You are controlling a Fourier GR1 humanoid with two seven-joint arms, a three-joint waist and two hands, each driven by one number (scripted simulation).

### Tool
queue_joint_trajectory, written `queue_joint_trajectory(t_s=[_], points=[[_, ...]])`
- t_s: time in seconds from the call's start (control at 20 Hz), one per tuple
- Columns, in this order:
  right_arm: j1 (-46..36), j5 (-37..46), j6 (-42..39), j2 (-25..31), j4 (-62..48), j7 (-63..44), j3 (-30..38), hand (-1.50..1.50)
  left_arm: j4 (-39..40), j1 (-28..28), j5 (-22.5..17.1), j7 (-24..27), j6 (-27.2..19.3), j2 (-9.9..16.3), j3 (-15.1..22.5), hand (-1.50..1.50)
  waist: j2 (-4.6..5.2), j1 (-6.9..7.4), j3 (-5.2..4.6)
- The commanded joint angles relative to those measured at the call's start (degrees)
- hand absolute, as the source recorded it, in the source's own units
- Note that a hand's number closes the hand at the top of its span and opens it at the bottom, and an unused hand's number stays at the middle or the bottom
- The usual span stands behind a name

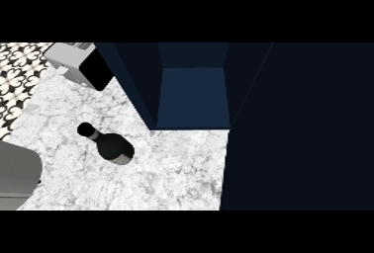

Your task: Pick up the wine, place it into the cabinet and close the cabinet

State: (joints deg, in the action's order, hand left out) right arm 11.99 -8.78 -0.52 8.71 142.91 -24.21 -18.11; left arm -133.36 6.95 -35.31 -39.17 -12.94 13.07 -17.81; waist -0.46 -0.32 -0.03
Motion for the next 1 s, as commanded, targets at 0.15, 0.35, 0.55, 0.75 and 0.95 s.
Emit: queue_joint_trajectory(t_s=[0.15,0.35,0.55,0.75,0.95], points=[[2.24,-2.37,2.69,0.27,14.71,-7.39,-0.72,-1.5,-0.02,-3.11,-2.2,3.13,4.19,0.57,-4.82,-1.5,0.19,0.13,-0.05],[2.38,-6.14,0.79,1.33,13.51,-5.64,4.16,-1.5,2.25,-4.08,0.7,5.26,5.8,-0.01,-2.98,-1.5,0.34,-0.08,0.02],[4.49,-5.52,-0.54,-0.02,10.75,-1.69,2.99,-1.5,8.12,-6.84,1.39,9.39,11.11,-1.38,-2.47,-1.5,0.36,-0.25,0.02],[4.04,-6.2,-1.49,-0.14,10.04,-1.84,3.37,-1.5,16.74,-5.37,6.62,16.64,14.98,-3.32,1.1,-1.5,0.48,-0.59,0.02],[8.55,-4.58,-1.77,-1.08,12.41,-1.18,0.62,-1.5,22.16,-4.16,7.28,18.79,16.1,-3.02,0.46,-1.5,0.34,-0.97,0.03]])
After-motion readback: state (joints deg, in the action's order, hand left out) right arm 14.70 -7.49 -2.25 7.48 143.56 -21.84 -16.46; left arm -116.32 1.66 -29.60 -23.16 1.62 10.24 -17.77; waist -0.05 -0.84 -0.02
